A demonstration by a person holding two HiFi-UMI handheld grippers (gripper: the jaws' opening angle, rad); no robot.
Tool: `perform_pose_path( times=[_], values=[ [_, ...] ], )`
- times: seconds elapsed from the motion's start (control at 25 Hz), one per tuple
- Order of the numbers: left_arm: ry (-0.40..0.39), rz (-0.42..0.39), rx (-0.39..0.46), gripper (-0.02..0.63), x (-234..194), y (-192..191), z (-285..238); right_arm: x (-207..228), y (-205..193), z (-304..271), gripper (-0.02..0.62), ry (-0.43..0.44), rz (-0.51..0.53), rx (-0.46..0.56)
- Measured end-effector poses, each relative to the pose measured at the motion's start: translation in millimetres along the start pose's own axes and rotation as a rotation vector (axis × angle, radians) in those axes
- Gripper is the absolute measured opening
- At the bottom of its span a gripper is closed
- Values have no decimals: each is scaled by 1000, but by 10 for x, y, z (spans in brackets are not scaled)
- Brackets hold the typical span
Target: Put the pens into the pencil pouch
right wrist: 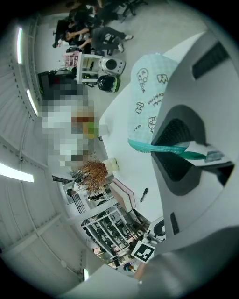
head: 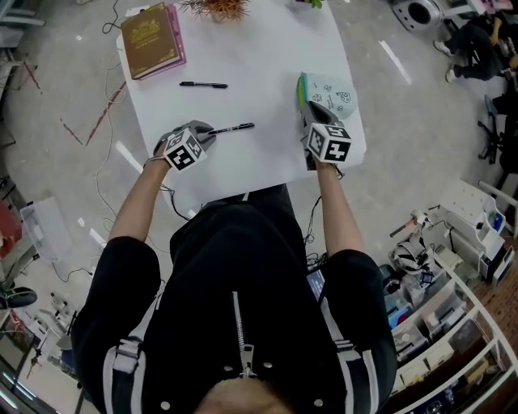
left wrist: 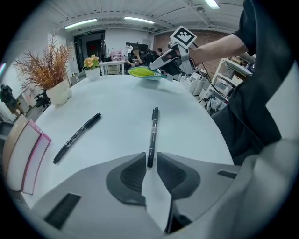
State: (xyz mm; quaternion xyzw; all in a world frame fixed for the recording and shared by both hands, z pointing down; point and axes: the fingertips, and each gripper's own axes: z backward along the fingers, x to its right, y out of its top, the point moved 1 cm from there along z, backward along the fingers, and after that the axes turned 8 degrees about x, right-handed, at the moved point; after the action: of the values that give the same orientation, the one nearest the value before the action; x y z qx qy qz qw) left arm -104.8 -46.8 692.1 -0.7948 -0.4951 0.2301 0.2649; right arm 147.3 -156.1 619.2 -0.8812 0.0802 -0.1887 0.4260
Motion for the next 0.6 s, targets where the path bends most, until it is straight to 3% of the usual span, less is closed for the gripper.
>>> perform_pose_path(
  times=[0.32, 0.6],
  values=[
    [-2, -47, 5, 49, 28, -11, 1, 27, -41, 17, 46, -3, -7, -7],
    [26, -27, 48, 49, -37, 114, 77, 31, -45, 34, 46, -1, -5, -5]
  ],
)
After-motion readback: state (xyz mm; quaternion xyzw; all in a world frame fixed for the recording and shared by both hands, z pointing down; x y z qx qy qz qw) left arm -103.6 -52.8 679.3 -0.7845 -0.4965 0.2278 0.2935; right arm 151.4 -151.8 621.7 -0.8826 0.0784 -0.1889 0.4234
